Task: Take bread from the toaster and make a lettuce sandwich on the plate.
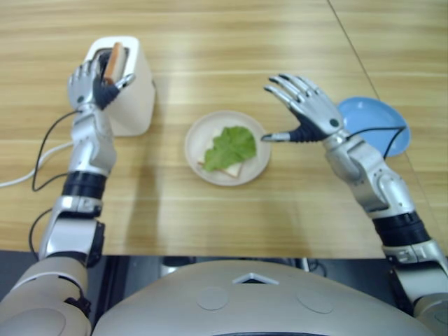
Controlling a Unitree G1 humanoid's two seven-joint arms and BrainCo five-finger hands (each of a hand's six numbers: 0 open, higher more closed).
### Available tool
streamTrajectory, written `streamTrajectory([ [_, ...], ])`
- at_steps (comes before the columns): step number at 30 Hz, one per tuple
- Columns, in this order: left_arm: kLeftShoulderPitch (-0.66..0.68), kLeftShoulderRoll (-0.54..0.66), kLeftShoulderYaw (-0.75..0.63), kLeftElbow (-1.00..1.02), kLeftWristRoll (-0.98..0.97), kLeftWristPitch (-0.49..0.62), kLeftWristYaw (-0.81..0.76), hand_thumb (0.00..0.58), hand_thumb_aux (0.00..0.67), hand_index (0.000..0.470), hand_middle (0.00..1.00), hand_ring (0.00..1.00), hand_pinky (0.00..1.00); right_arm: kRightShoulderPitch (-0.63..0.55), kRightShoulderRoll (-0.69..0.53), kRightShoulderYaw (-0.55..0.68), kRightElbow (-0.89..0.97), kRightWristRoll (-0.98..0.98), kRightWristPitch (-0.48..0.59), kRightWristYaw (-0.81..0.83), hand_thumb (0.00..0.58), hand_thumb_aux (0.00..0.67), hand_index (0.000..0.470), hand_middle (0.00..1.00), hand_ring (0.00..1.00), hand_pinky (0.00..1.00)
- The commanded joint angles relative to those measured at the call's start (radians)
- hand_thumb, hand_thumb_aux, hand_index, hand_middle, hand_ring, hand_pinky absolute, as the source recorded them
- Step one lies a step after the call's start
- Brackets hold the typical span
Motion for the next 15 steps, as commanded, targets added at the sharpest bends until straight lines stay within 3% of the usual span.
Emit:
streamTrajectory([
  [1, 0.007, -0.006, 0.011, 0.036, -0.051, -0.007, 0.014, 0.546, 0.507, 0.348, 0.15, 0.15, 0.15, 0.005, -0.002, -0.008, -0.001, 0.004, 0.002, 0.011, 0.000, 0.000, 0.000, 0.00, 0.00, 0.00],
  [2, 0.011, -0.004, 0.023, 0.018, -0.063, -0.011, 0.024, 0.580, 0.670, 0.460, 1.00, 1.00, 1.00, 0.006, -0.002, -0.007, -0.001, 0.001, 0.004, 0.010, 0.000, 0.000, 0.000, 0.00, 0.00, 0.00],
  [12, 0.047, 0.001, 0.085, -0.193, -0.107, -0.092, 0.140, 0.580, 0.670, 0.460, 1.00, 1.00, 1.00, 0.010, -0.002, -0.011, 0.004, -0.008, 0.011, 0.001, 0.000, 0.000, 0.000, 0.00, 0.00, 0.00],
  [15, 0.066, -0.001, 0.107, -0.304, -0.132, -0.188, 0.194, 0.580, 0.670, 0.460, 1.00, 1.00, 1.00, 0.012, -0.002, -0.014, 0.007, -0.002, 0.012, -0.003, 0.000, 0.000, 0.000, 0.00, 0.00, 0.00],
])
